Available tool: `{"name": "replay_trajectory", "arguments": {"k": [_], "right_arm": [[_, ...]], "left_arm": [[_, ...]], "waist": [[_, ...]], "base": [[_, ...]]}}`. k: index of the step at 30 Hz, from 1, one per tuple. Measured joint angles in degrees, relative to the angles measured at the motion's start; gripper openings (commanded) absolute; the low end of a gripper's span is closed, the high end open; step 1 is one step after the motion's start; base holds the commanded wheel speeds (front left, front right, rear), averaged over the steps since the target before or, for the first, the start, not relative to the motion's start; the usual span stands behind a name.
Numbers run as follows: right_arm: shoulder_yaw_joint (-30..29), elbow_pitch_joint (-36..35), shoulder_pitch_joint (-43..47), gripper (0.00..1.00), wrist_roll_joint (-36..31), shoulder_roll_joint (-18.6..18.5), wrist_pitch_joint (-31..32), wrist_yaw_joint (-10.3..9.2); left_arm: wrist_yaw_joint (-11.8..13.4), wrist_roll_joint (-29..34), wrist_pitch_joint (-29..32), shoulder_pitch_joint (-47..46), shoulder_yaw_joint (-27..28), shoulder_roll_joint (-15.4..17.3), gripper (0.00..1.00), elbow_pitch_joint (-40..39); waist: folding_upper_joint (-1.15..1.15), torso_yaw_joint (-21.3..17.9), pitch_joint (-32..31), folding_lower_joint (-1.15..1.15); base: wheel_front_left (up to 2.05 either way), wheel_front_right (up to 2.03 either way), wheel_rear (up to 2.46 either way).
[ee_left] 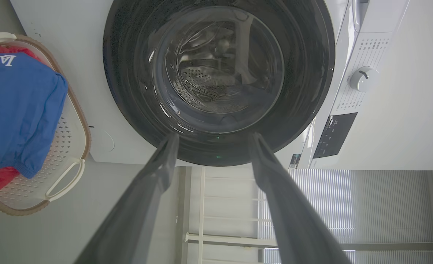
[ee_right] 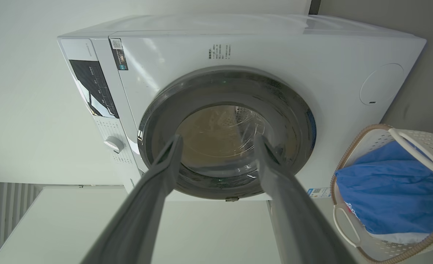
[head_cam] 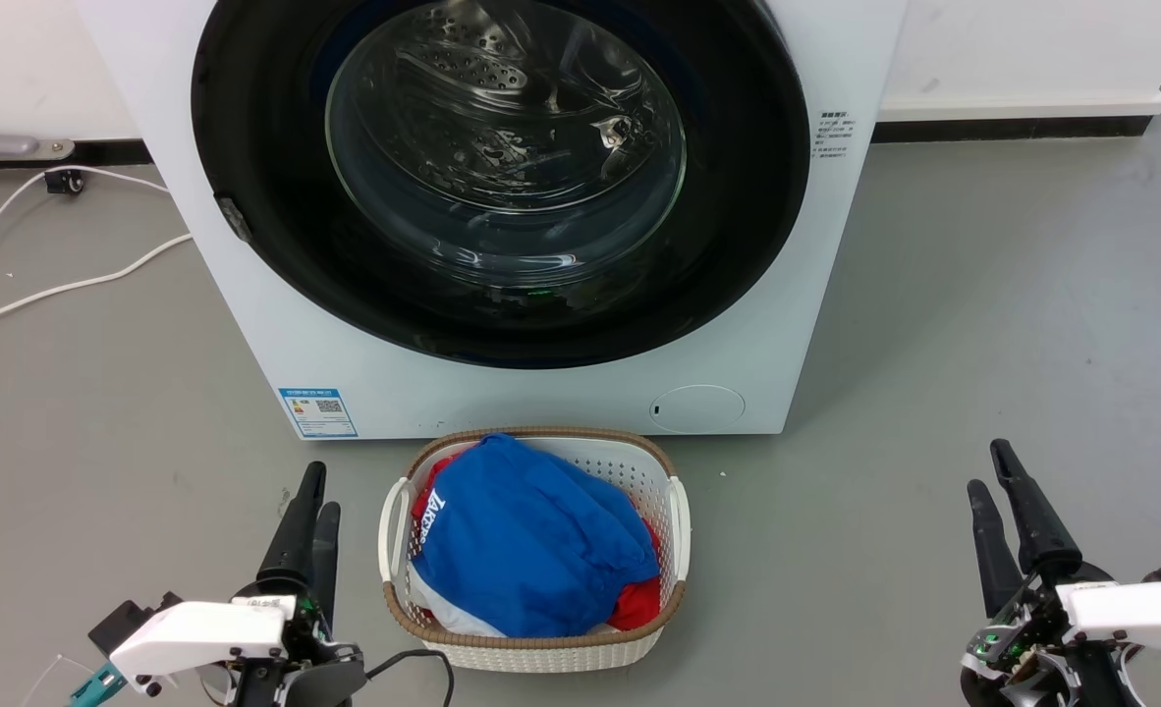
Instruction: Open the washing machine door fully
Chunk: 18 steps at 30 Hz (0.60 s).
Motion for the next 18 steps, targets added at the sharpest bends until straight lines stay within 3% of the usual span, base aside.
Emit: {"name": "replay_trajectory", "arguments": {"k": [9, 18], "right_arm": [[1.51, -1.31, 0.71, 1.0, -4.5, -0.13, -2.68, 0.0], [2.82, -3.32, 0.84, 1.0, -13.48, -0.54, -4.95, 0.0]], "left_arm": [[0.0, 7.91, -2.53, -0.09, -2.42, 0.46, 1.0, -2.12], [0.0, 18.76, -4.53, -0.1, -3.2, 0.45, 1.0, -3.3]], "waist": [[0.0, -0.02, 0.03, 0.0], [0.0, 0.02, 0.04, 0.0]], "base": [[0.0, 0.0, 0.0], [0.0, 0.0, 0.0]]}}
